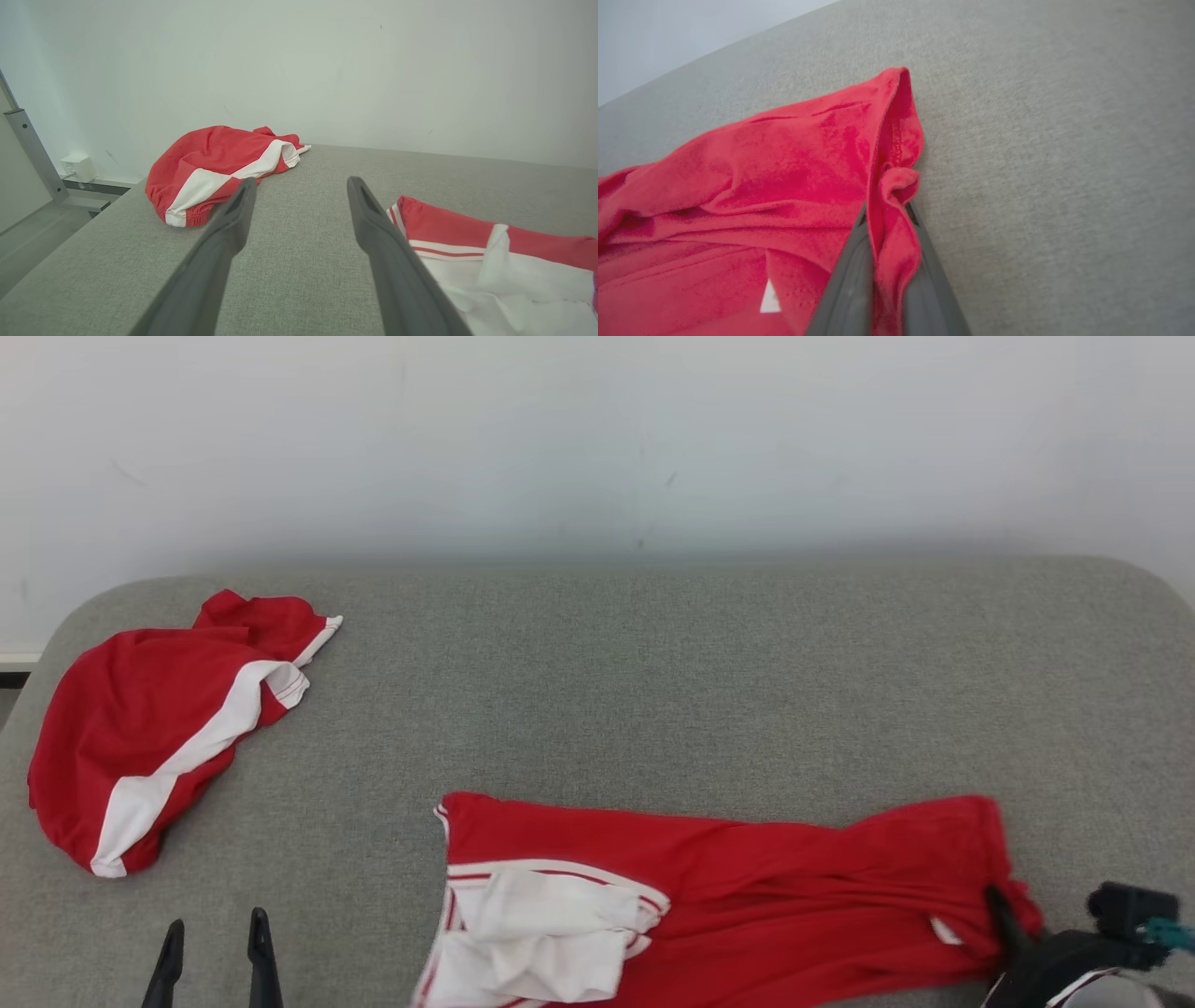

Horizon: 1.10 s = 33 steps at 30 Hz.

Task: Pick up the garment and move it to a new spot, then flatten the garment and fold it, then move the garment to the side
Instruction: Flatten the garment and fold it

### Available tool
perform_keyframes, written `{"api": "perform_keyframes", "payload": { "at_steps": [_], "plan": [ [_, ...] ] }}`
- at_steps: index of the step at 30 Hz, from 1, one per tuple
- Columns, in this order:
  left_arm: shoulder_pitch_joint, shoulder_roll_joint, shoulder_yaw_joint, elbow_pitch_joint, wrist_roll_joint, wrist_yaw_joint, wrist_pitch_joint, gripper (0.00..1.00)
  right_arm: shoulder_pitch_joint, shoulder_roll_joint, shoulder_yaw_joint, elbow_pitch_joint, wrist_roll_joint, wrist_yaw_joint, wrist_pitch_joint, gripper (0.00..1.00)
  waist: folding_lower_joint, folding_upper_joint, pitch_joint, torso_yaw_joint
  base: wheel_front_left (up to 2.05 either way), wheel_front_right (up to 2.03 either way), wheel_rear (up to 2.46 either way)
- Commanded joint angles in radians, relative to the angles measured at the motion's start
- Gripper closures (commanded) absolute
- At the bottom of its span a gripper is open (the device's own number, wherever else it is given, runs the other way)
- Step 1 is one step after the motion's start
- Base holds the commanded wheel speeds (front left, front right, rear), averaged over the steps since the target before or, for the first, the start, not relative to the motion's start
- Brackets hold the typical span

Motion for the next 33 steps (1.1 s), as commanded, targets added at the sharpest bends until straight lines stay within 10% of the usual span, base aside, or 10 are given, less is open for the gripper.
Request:
{"api": "perform_keyframes", "payload": {
  "at_steps": [1,12,33],
  "plan": [
    [-0.003,-0.005,0.008,-0.005,0.009,-0.005,-0.003,0.00,-0.019,-0.040,-0.019,0.013,0.015,-0.003,-0.014,1.00,0.0000,0.0000,-0.005,-0.004,0.00,0.00,0.00],
    [-0.008,-0.014,0.024,-0.016,0.017,-0.016,-0.003,0.00,-0.094,-0.230,-0.065,0.094,0.013,-0.003,-0.017,1.00,0.0000,0.0000,-0.012,-0.021,0.00,0.00,0.00],
    [-0.010,-0.014,-0.001,-0.007,-0.014,-0.008,-0.003,0.00,0.088,-0.004,0.156,-0.456,-0.011,-0.003,0.034,1.00,0.0000,0.0000,-0.036,-0.002,0.00,0.00,0.00]
  ]
}}
